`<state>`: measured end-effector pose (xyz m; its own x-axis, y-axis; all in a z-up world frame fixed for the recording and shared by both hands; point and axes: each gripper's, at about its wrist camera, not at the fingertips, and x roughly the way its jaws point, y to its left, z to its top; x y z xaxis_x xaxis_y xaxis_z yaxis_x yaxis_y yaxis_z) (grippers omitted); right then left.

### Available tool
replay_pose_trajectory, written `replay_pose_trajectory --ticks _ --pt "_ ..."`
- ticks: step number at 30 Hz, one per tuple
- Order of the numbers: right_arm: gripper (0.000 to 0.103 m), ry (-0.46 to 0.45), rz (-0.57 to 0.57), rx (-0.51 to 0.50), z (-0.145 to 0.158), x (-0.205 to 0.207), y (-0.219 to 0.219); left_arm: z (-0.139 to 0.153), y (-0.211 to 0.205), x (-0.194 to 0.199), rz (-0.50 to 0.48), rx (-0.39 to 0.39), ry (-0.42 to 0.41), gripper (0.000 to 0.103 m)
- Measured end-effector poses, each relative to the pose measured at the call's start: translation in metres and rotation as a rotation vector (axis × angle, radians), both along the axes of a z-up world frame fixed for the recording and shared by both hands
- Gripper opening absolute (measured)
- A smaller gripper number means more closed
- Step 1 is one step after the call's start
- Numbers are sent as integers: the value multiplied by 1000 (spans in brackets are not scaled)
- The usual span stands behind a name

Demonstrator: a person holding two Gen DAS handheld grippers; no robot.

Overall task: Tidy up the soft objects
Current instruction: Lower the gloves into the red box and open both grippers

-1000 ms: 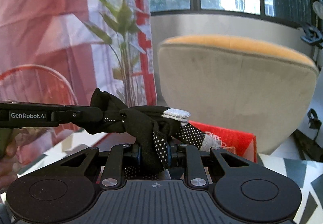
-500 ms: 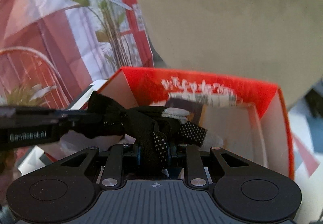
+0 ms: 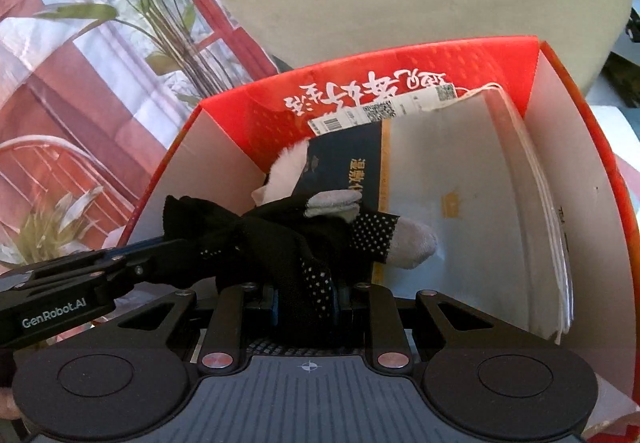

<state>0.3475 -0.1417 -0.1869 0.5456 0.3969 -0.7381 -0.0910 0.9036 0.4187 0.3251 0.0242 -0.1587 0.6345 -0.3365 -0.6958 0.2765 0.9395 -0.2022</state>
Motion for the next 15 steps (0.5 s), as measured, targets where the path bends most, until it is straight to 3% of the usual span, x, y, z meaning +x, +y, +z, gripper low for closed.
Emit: replay_pose_trajectory --ticks 1,3,5,8,10,15 --pt "19 -4 -1 -11 2 -1 1 2 0 -1 0 7 -8 25" --pt "21 -34 11 -52 8 -6 5 7 1 -5 5 13 -31 46" --pt "26 -76 18 -110 14 -11 10 13 4 -11 12 8 -64 56" --pt "46 -147 5 -177 26 -23 12 22 7 -19 12 -1 -111 59" --pt "70 -225 -28 -226 36 -36 13 29 8 -28 -4 -10 -159 67" --pt "91 -402 -15 -290 48 -73 12 41 2 -54 -2 52 -273 93"
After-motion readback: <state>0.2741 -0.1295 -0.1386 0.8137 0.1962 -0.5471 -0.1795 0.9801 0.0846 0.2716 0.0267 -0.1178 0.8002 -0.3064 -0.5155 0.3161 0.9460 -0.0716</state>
